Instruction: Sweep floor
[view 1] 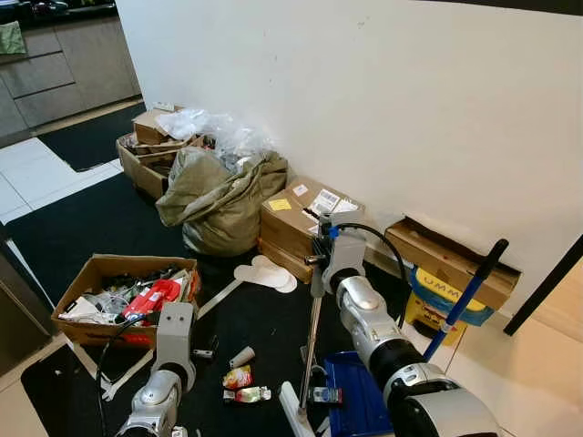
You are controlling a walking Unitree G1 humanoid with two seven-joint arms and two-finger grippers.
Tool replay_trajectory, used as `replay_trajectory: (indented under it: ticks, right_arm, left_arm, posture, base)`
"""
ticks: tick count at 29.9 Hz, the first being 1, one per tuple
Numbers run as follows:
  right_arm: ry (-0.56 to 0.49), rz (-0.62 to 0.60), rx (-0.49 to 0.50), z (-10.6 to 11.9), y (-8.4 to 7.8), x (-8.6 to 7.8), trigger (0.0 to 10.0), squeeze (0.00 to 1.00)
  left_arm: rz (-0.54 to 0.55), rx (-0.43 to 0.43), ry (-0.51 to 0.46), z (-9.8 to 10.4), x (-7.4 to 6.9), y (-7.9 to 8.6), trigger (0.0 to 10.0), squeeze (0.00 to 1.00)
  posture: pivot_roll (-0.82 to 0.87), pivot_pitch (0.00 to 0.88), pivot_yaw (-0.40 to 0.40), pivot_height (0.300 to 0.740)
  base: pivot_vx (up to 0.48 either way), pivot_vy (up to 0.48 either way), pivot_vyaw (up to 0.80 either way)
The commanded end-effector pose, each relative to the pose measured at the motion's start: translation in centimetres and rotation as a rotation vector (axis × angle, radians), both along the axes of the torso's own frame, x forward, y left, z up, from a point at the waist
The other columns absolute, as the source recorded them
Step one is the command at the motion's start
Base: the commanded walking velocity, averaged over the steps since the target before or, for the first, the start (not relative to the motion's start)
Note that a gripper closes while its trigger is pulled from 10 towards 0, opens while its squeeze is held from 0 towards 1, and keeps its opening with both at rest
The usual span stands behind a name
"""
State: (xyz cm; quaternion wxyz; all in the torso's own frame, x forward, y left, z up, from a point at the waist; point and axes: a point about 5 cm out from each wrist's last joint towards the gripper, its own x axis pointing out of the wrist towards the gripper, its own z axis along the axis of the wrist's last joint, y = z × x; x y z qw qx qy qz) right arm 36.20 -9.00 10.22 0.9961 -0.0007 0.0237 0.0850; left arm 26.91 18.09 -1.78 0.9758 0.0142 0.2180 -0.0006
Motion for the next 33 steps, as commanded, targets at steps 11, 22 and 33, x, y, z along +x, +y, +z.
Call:
replay_trajectory:
  ticks: [11,22,33]
  right_arm:
    - [-0.115,-0.158,0.046,1.8,-0.5,0.6,10.0,0.00]
    - [-0.117,-0.285,0.084,2.5,-1.2,1.1,10.0,0.00]
    - [-0.237,-0.337,0.191,5.3,-0.9,1.8,10.0,0.00]
  left_arm:
    - [-0.073,0.072,0.141,-2.9,-3.6,-0.1,10.0,0.00]
    - [-0.158,0.117,0.150,-4.1,-6.3,-0.1,10.0,0.00]
    - [-0.215,0.132,0.125,-4.2,-7.3,-0.5,10.0,0.00]
  posture:
    - [-0.04,0.195,-0.043,0.740]
    - [0.03,0.324,-0.059,0.740]
    - [0.07,0.355,-0.053,0.740]
  base:
    - [0.000,0.000,0.00]
    - [0.000,0.000,0.00]
    - [0.000,0.000,0.00]
